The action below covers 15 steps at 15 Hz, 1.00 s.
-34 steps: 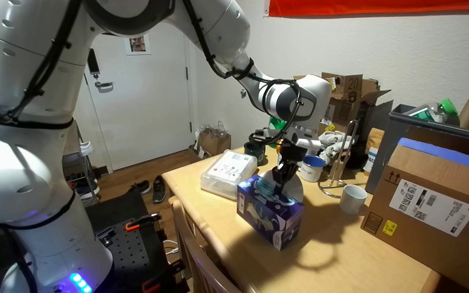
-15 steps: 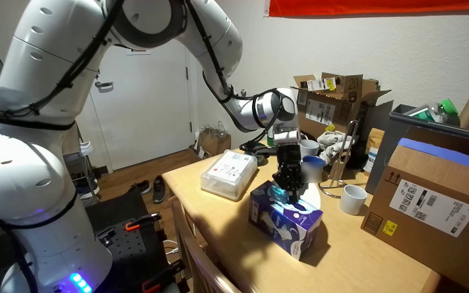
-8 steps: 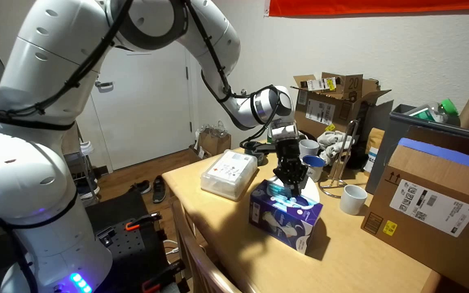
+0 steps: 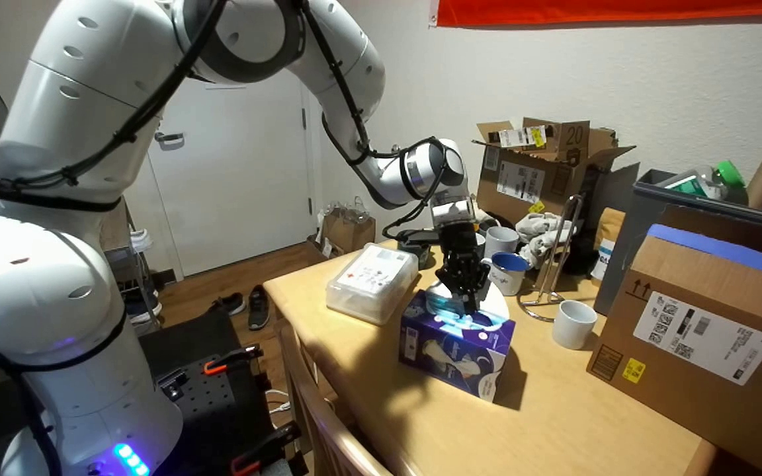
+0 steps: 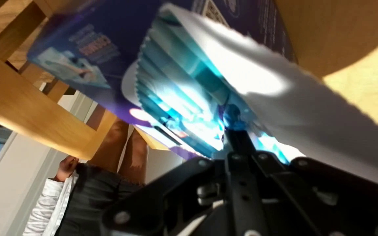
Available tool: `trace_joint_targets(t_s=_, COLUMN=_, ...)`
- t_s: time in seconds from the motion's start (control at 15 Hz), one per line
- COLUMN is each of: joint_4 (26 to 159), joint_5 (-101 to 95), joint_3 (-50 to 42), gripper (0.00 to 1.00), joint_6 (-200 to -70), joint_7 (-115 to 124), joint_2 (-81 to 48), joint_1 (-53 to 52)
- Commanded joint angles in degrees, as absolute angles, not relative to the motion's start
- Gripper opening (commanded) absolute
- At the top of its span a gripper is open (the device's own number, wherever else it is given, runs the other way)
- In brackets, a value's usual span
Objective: Take a packet out of the box and place it on the table
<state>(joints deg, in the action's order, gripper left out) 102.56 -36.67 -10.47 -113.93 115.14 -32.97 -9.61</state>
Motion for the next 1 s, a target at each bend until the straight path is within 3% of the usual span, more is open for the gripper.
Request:
trace_joint_targets(t_s=0.0, joint_4=102.4, joint_5=-34.2, joint_3=-8.0, gripper=0.00, joint_6=-110.4, joint_7=113.8, joint_2=-33.1, joint_1=-9.0)
trace_joint_targets(t_s=0.93, joint_4=107.5, joint_5=-29.1, joint_3=-5.8, gripper=0.00, joint_6=-109.9, joint_7=110.2, joint_2=-19.7, joint_1=-6.8)
